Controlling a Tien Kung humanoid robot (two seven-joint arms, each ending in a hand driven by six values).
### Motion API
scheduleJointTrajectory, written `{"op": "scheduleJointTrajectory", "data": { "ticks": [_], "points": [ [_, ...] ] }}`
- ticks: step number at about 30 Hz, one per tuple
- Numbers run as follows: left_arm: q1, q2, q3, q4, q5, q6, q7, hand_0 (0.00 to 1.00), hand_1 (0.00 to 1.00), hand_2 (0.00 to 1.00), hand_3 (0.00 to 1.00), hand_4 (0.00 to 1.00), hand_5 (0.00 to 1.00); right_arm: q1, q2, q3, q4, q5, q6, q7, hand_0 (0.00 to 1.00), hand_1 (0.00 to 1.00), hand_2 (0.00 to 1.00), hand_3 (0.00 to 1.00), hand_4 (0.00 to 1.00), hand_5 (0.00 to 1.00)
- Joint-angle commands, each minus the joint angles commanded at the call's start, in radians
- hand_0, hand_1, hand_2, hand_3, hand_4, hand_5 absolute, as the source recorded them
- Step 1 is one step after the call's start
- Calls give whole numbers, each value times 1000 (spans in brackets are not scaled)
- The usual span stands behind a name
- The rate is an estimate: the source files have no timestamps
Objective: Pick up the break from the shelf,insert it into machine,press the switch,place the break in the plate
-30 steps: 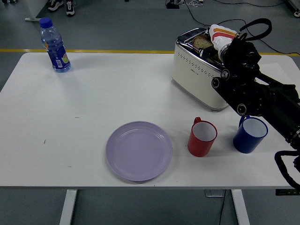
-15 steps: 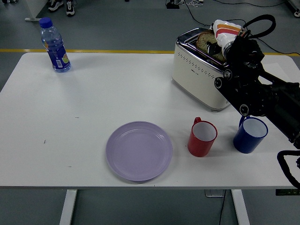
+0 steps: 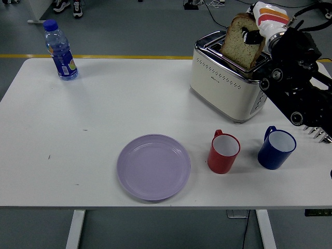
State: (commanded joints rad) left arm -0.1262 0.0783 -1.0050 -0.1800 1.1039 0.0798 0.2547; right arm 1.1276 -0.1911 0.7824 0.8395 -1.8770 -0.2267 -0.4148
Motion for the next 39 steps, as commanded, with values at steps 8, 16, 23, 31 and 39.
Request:
{"op": "scheduleJointTrajectory", "data": {
  "ticks": [8,16,23,31,39],
  "points": [
    [1,-1,3,0,-7,1,-1,685,694,678,562,287,820,-26,-78,62,156,10,-35,3,236,243,339,458,528,2],
    [1,-2,5,0,-14,1,-2,684,695,678,562,287,824,-55,-147,111,334,54,-36,4,228,233,332,456,532,2],
    [1,-2,8,0,-19,1,-3,685,696,679,560,288,825,-86,-187,112,484,156,-18,-10,209,230,329,458,535,2],
    [2,-5,9,0,-19,0,-3,685,695,678,560,286,829,-143,-197,77,672,325,24,-39,203,226,324,449,508,2],
    [4,-7,5,0,-16,1,-3,685,694,679,561,285,830,-193,-201,28,777,436,55,-52,196,220,321,445,502,2]
  ]
}}
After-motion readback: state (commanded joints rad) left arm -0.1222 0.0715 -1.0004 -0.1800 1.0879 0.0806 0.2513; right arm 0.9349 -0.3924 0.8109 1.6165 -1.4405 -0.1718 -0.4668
